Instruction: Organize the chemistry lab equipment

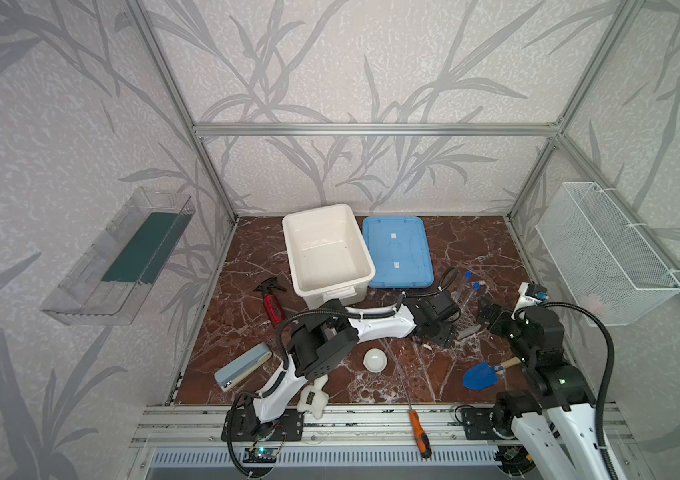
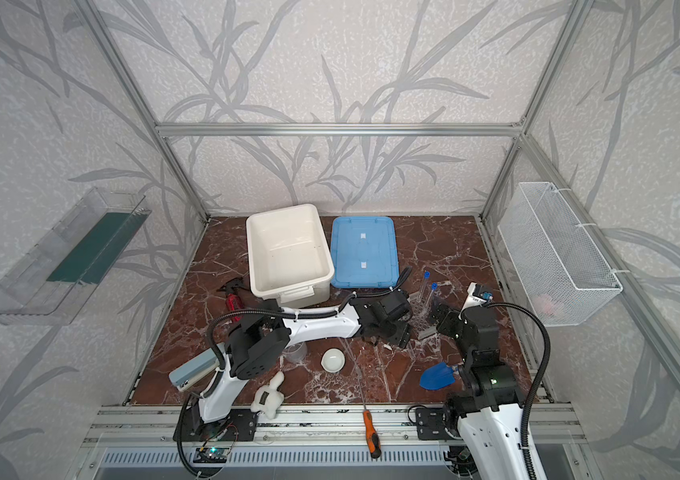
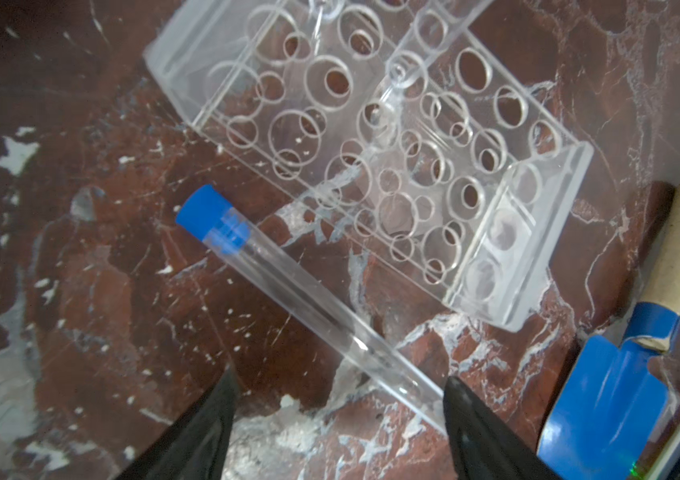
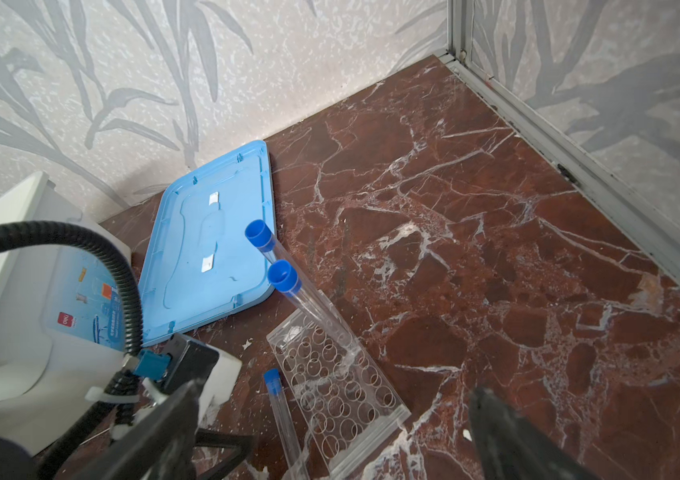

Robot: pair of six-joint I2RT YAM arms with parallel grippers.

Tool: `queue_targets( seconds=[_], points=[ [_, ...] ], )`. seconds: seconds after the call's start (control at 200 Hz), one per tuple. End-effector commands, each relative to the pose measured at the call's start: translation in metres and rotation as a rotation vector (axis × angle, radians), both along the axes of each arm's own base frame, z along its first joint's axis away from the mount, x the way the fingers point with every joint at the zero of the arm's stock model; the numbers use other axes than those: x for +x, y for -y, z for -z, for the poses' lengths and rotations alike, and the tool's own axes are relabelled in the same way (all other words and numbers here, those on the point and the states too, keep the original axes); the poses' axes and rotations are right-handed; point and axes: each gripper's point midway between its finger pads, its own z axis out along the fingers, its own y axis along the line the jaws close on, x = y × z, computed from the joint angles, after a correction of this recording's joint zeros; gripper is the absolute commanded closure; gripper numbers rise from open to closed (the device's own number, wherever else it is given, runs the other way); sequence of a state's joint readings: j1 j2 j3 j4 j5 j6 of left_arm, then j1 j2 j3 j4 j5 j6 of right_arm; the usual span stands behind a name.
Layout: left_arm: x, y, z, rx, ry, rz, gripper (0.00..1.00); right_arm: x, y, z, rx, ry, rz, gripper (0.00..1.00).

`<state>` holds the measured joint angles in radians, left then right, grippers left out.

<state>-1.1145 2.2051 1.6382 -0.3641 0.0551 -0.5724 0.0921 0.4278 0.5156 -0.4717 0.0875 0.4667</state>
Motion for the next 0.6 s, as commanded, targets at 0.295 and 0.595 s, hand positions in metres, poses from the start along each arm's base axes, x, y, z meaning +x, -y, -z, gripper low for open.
queue_targets(
  seconds=[0.295, 0.595],
  points=[
    [0.001, -0.021, 0.027, 0.258, 0.044, 0.034, 0.43, -0.017, 0.007, -0.017, 0.018, 0.071, 0.042, 0.01],
    [-0.009, -0.052, 0.033, 0.295, 0.048, 0.041, 0.58, -0.014, 0.006, -0.018, 0.025, 0.075, 0.037, 0.01]
  ],
)
